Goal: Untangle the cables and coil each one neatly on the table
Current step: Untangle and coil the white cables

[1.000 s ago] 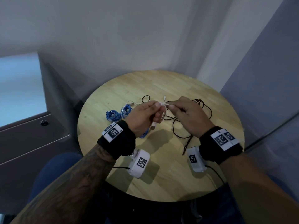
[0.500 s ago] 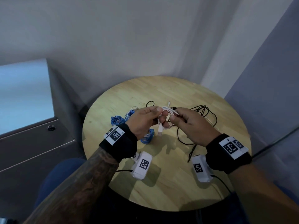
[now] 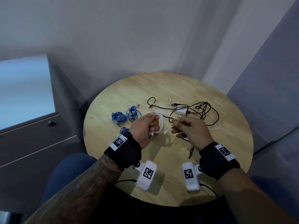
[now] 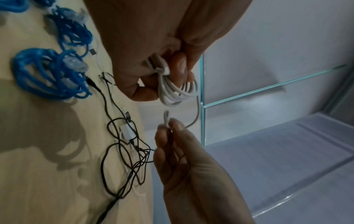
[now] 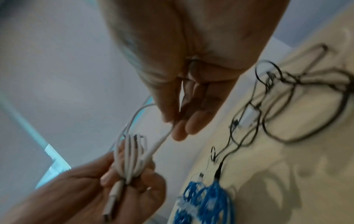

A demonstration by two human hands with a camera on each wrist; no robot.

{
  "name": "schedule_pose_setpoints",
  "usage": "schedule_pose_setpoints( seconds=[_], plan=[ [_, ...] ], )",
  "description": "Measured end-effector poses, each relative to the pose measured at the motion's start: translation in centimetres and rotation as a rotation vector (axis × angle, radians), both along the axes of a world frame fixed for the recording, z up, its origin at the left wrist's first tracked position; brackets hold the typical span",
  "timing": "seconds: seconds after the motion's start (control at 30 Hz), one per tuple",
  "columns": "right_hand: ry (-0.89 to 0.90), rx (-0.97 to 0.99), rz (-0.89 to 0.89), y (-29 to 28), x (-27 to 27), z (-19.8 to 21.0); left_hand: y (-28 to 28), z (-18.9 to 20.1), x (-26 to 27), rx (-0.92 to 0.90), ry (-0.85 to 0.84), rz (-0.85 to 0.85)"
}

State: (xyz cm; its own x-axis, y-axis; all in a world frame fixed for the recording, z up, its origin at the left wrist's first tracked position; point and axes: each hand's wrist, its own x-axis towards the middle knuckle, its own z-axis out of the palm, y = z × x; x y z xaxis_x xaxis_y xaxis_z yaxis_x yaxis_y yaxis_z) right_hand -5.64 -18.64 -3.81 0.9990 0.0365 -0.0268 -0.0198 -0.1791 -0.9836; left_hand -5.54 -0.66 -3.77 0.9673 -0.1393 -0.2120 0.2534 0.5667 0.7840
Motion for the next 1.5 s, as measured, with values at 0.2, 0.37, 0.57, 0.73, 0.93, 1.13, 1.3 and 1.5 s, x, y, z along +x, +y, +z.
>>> schedule_pose_setpoints(
  seconds=[0.2, 0.37, 0.57, 0.73, 0.93, 1.13, 1.3, 1.5],
  plan=[
    [0.043, 0.204, -0.179, 1.7, 0.0, -1.9, 0.1, -2.0, -0.4, 0.026, 0.085, -0.103],
    [0.067, 0.272, -0.249, 2.2, 0.8, -3.1, 0.0, -2.5, -0.1, 0.002, 0.102, -0.156],
    [0.27, 0.461, -0.194, 2.5, 1.0, -3.5, 0.1, -3.1, 0.6, 0.03, 0.116, -0.129],
    [0.24, 0.22, -0.116, 3.2, 0.2, -3.8, -0.5, -3.7, 0.8, -0.036, 0.109, -0.094],
    [-0.02, -0.014, 0.147, 4.1, -1.1, -4.1, -0.2, -3.9, 1.0, -0.023, 0.143, 0.067],
    [-0.154, -0.08, -0.012, 4.4, -0.7, -4.0, -0.8, -4.4, 0.3, 0.061, 0.093, 0.039],
    [-0.184, -0.129, -0.061, 2.3, 0.6, -3.4, -1.6, -3.7, -0.2, 0.123, 0.016, -0.045],
    [-0.214, -0.131, -0.084, 2.3, 0.8, -3.1, -1.8, -4.7, -0.2, 0.379, -0.132, -0.052]
  ],
)
